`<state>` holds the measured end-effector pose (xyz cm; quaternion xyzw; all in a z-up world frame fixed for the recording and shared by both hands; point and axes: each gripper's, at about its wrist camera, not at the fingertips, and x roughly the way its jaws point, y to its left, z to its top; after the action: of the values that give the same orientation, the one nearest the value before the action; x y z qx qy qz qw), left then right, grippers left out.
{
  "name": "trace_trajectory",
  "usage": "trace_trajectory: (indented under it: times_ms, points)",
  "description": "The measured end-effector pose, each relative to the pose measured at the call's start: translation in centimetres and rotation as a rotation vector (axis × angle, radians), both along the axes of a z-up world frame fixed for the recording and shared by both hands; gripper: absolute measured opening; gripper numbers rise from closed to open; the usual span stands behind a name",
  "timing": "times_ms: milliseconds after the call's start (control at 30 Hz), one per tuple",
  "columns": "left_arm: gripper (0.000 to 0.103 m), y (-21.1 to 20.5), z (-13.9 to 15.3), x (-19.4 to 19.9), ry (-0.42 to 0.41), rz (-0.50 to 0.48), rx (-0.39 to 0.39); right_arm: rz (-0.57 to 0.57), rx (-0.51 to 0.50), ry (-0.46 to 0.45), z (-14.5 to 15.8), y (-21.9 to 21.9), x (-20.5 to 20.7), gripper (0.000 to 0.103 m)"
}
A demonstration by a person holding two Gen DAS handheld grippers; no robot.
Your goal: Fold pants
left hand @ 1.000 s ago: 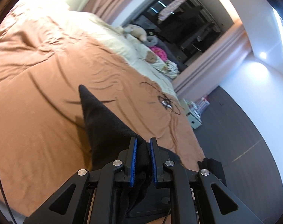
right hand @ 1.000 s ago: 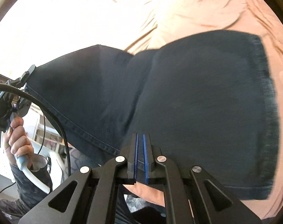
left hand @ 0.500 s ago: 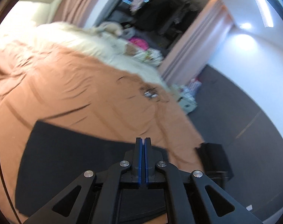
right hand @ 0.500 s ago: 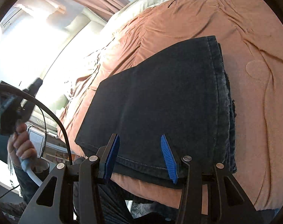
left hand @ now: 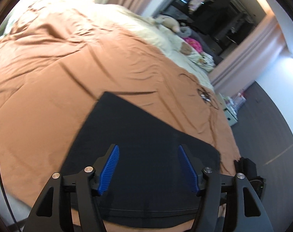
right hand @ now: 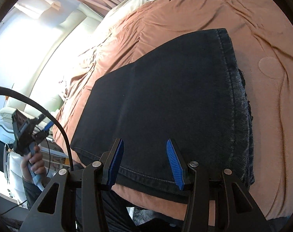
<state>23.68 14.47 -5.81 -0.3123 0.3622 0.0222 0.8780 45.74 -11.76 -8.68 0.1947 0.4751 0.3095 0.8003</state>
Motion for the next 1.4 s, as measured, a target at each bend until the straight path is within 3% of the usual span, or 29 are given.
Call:
trace_trajectory:
  times_ms: [267,800,867,933,1200,1367,1400]
  points:
    - [0.065,4.2,-4.5,-2.4,0.062,0.065,-0.085,-0.006,-0.036,0.014,0.2,1.7,0.6,0.044]
    - [0.063,6.8,-10.5,-3.6,0.183,0.106,-0.171,-0.030,-0.078,0.024,0.6,3.0,0.5,0.044]
    - [0.052,6.7,-11.3,-3.5,0.215,0.107,-0.181,-0.023,-0.073,0.028,0.4,3.1,0.6,0.044]
    - [0.049,6.7,-12.0,-3.6,0.232,0.121,-0.195,-0.020,-0.070,0.031,0.3,3.1,0.7,0.044]
    - [0.048,6.7,-12.1,-4.8,0.224,0.141,-0.228,0.001,-0.081,0.053,-0.1,3.4,1.6,0.044]
    - [0.019,6.9,-11.7,-5.4,0.206,0.149,-0.246,0.013,-0.072,0.055,-0.2,4.2,1.8,0.044]
    - [0.017,6.9,-11.2,-5.6,0.190,0.143,-0.246,0.014,-0.071,0.055,-0.2,4.2,1.9,0.044]
